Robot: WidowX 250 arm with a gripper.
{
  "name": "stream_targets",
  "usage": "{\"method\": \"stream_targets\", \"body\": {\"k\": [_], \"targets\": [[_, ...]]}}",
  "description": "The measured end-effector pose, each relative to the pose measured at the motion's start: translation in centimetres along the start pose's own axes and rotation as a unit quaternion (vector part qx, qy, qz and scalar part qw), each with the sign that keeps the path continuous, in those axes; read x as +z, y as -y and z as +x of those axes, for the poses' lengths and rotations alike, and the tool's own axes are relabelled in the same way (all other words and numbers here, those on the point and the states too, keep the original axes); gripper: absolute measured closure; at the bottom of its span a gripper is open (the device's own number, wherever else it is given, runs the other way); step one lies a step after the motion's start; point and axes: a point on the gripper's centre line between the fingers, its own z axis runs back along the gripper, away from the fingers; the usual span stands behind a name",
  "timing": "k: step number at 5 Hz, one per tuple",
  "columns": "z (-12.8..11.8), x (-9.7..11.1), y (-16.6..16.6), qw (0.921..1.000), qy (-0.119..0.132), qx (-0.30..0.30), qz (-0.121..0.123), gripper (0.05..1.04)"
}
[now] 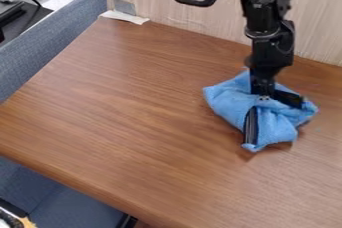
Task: Fold the cloth from left to right
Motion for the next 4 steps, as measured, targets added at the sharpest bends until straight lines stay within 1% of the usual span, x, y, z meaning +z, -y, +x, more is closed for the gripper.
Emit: {"method": "stream_targets", "body": {"k": [1,2,3,4], "targets": [[-0.9,0.2,-0.2,0.9999,-0.011,0.012,-0.004,0.299],[-1.2,1.9,-0.4,0.9998,-0.004,0.016,0.011,0.085],[-1.2,3.0,-0.2,0.9999,-0.001,0.015,0.007,0.081],[-0.7,5.3,0.1,0.9998,0.009,0.004,0.015,0.084]]}}
